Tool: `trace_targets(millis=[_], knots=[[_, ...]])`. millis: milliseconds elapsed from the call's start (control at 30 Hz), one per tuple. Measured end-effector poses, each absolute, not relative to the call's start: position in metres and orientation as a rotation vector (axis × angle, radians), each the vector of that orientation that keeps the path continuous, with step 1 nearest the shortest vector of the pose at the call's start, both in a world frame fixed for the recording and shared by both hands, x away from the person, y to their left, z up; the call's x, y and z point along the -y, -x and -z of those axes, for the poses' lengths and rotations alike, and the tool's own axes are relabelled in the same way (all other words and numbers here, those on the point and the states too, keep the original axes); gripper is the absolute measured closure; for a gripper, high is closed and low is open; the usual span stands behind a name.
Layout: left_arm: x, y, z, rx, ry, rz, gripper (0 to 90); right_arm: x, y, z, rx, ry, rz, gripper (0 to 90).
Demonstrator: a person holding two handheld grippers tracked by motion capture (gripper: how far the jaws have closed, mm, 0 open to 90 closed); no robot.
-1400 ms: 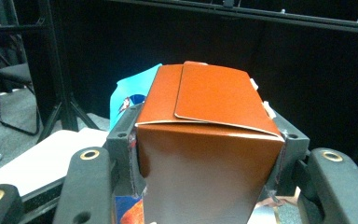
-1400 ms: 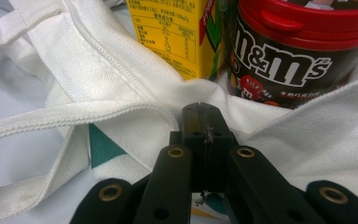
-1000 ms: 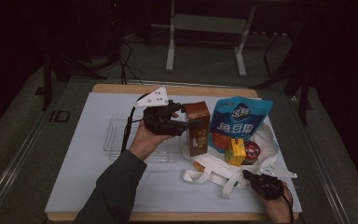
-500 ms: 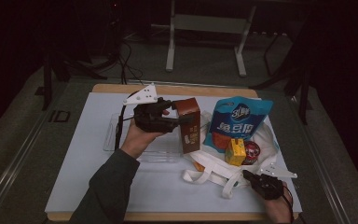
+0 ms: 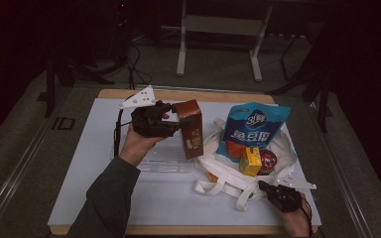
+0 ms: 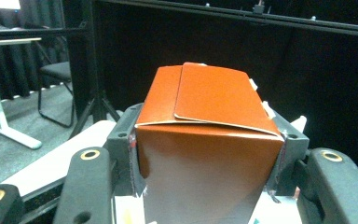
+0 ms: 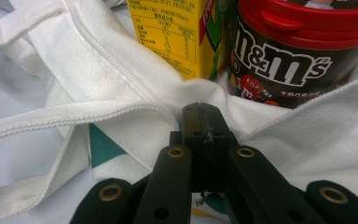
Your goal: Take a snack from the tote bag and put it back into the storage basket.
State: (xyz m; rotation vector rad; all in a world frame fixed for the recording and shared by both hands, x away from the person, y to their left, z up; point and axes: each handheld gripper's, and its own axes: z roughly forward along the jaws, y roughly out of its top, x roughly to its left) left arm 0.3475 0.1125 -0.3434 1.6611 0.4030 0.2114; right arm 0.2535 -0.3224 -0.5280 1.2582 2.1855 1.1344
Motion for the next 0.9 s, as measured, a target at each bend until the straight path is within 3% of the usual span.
trace_targets(millis=[900], knots=[[-0.164, -0.359, 0.352, -0.506, -1.684, -0.298, 42.6, 0.322, -0.253, 0.528, -2.185, -1.260, -1.133, 90.0]])
